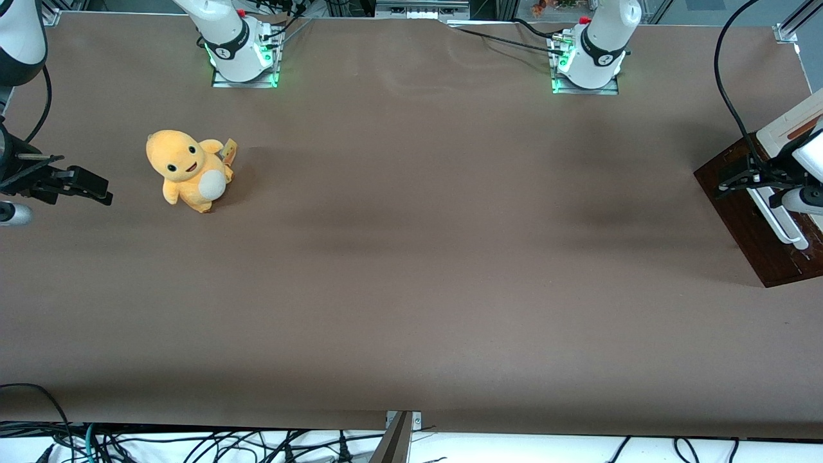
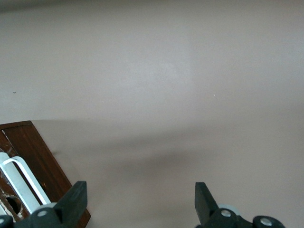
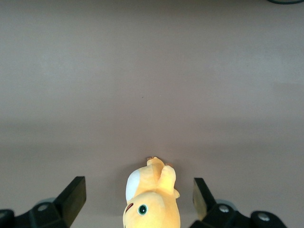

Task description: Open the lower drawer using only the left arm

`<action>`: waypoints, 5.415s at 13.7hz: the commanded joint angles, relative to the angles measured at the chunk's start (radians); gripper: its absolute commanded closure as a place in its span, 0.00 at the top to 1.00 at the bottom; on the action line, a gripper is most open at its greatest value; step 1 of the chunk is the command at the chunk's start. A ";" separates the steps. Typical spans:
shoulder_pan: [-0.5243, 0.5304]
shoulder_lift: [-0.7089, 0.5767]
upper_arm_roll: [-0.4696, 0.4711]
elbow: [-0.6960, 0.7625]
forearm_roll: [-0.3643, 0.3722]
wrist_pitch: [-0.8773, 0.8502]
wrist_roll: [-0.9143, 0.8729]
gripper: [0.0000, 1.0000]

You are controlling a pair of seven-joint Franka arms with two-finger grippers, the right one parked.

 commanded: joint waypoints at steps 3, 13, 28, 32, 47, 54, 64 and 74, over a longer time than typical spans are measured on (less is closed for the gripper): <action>0.005 -0.005 -0.003 0.010 -0.030 -0.002 0.028 1.00; -0.018 0.070 -0.014 0.009 -0.016 -0.008 -0.139 1.00; -0.040 0.518 -0.005 0.004 0.827 -0.209 -0.498 1.00; -0.031 0.622 -0.003 -0.005 1.038 -0.252 -0.581 1.00; -0.012 0.739 0.000 0.017 1.202 -0.252 -0.653 0.26; -0.087 0.750 -0.003 0.024 1.184 -0.285 -0.649 0.24; -0.163 0.748 -0.006 0.029 1.109 -0.287 -0.653 0.49; -0.150 0.682 -0.011 0.348 0.476 -0.285 -0.643 1.00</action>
